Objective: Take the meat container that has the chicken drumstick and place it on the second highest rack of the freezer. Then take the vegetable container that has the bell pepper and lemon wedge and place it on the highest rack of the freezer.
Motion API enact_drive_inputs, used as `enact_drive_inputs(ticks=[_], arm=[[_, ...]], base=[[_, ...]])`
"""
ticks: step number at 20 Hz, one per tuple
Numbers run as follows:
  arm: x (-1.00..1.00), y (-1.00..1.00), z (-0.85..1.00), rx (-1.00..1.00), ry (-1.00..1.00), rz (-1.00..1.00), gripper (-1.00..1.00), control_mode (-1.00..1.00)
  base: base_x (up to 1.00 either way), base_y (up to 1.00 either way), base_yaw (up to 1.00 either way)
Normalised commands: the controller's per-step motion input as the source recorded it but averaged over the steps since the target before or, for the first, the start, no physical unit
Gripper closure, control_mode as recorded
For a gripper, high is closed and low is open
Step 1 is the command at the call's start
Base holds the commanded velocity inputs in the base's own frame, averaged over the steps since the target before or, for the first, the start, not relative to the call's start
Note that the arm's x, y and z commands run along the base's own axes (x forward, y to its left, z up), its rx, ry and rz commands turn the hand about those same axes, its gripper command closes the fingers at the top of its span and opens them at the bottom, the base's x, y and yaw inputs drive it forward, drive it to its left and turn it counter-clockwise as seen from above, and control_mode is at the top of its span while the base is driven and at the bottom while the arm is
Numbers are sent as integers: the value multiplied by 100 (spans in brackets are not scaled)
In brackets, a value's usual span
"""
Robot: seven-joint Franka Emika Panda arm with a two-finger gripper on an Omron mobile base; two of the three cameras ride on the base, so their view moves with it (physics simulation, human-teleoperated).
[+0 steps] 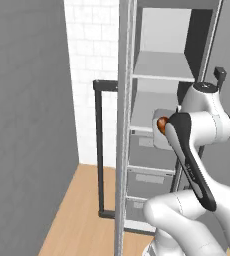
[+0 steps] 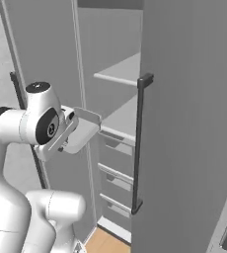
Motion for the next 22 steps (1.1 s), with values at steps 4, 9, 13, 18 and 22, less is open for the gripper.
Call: enact_drive_inputs(ticks=[4,9,13,18,22], arm=[[0,0,0,0,0,0,100,100],[0,0,0,0,0,0,100,100],[0,0,0,0,0,0,100,100],[0,0,0,0,0,0,100,100],[0,0,0,0,0,0,100,100]], base=[[44,-11,-36],[36,-25,-1],[61,3,0],[72,5,-1],[75,1,-1]])
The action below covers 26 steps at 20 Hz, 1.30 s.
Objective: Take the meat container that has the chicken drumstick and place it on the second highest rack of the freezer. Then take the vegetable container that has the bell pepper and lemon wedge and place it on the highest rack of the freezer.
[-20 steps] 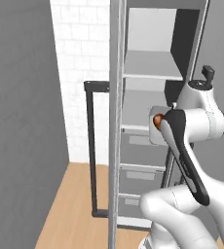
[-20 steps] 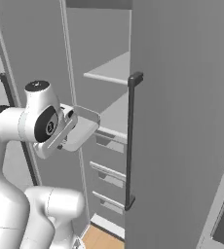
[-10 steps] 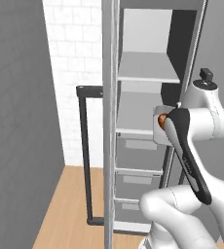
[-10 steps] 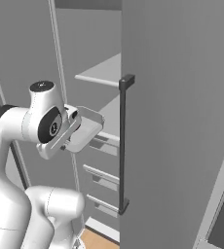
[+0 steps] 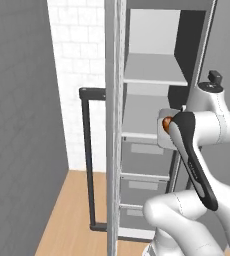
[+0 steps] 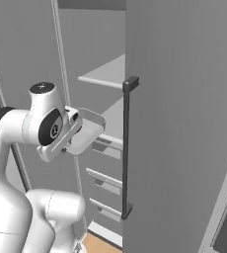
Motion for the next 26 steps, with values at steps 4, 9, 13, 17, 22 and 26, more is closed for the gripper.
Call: enact_drive_inputs(ticks=[4,9,13,17,22,26], arm=[[0,0,0,0,0,0,100,100],[0,0,0,0,0,0,100,100],[0,0,0,0,0,0,100,100],[0,0,0,0,0,0,100,100],[0,0,0,0,0,0,100,100],[0,0,0,0,0,0,100,100]], base=[[27,0,0],[0,-19,0],[0,-26,0],[5,-26,0],[12,-36,3],[17,-37,11]])
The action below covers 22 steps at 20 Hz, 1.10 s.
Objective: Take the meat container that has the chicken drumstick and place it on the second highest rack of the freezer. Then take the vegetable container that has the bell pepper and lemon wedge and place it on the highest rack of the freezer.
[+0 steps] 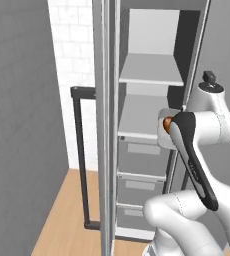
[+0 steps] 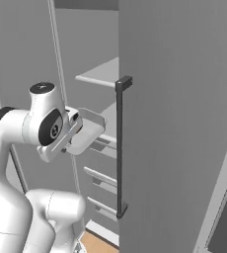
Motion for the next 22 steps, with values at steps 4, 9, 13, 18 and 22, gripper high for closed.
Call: enact_drive_inputs(ticks=[4,9,13,18,22], arm=[[0,0,0,0,0,0,100,100],[0,0,0,0,0,0,100,100],[0,0,0,0,0,0,100,100],[0,0,0,0,0,0,100,100],[0,0,0,0,0,0,100,100]], base=[[48,-10,2],[57,-3,1],[57,0,0],[52,13,-1],[46,32,-11]])
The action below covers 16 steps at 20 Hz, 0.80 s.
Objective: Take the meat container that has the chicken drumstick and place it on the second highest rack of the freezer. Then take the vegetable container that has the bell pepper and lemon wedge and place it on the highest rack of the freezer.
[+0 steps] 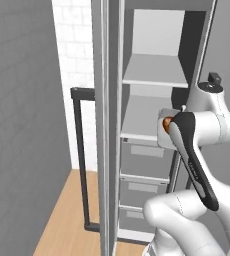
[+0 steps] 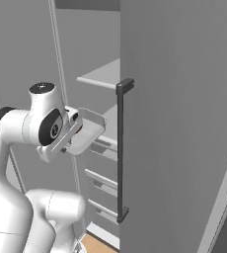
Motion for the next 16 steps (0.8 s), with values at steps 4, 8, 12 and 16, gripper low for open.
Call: enact_drive_inputs(ticks=[4,8,12,16], arm=[[0,0,0,0,0,0,100,100],[0,0,0,0,0,0,100,100],[28,0,0,0,0,-2,100,-100],[91,0,0,0,0,-8,100,-100]], base=[[53,46,-14],[44,38,-12],[15,1,-2],[0,0,0]])
